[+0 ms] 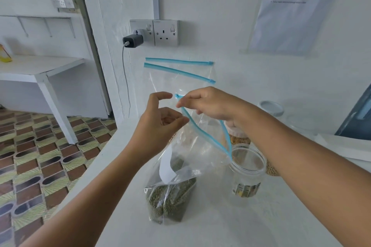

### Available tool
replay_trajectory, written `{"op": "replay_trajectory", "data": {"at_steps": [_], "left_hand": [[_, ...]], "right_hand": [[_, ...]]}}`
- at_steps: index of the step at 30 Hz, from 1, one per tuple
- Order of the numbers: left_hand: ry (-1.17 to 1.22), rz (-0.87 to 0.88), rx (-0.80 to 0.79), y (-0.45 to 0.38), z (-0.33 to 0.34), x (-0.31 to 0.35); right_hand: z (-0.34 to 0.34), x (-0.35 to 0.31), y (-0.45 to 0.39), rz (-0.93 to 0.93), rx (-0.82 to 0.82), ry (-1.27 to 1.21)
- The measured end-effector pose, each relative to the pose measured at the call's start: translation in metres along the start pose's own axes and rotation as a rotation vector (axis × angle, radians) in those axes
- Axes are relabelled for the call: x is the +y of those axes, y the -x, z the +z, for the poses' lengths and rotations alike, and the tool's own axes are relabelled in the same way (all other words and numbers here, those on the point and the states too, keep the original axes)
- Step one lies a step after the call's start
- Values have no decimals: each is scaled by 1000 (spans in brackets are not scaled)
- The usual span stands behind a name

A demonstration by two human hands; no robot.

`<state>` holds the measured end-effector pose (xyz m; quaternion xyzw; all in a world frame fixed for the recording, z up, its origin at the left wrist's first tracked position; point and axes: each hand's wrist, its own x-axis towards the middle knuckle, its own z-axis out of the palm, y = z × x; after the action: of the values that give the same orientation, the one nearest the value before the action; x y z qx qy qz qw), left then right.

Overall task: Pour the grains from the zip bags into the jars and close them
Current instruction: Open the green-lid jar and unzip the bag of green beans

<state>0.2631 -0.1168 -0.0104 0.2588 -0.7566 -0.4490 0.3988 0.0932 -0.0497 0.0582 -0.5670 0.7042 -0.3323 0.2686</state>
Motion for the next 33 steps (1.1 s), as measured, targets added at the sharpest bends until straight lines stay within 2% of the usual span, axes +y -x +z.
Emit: {"op": "replay_trajectory", "data": {"at_steps": [3, 8, 11, 14, 16, 21, 24, 27, 30, 33], "left_hand": [[13, -4, -12, 4, 0, 0], [68, -15, -1, 8, 1, -3], [74, -35, -16, 10, -3, -10], [-29, -68, 10, 9, -13, -33], [-88, -173, -30, 4, -19, -53], [-41, -638, -268, -7, -27, -105], [127, -808, -304, -6, -25, -128], [217, -864, -269, -10, -22, -139], [81, -849, -289, -9, -16, -147], [9, -815, -200, -4, -10, -154]], "right_hand": [[0, 2, -2, -60, 28, 123], [3, -7, -2, -39, -48, 198], [2, -1, -5, -22, 25, 245], [0, 9, -5, -59, 70, 332], [-2, 11, -3, -70, 61, 392], [5, 12, -1, -84, 105, 417], [11, 15, -2, -102, 148, 373], [12, 17, -4, -126, 216, 286], [14, 16, -7, -147, 255, 225], [20, 17, -9, -179, 291, 202]]}}
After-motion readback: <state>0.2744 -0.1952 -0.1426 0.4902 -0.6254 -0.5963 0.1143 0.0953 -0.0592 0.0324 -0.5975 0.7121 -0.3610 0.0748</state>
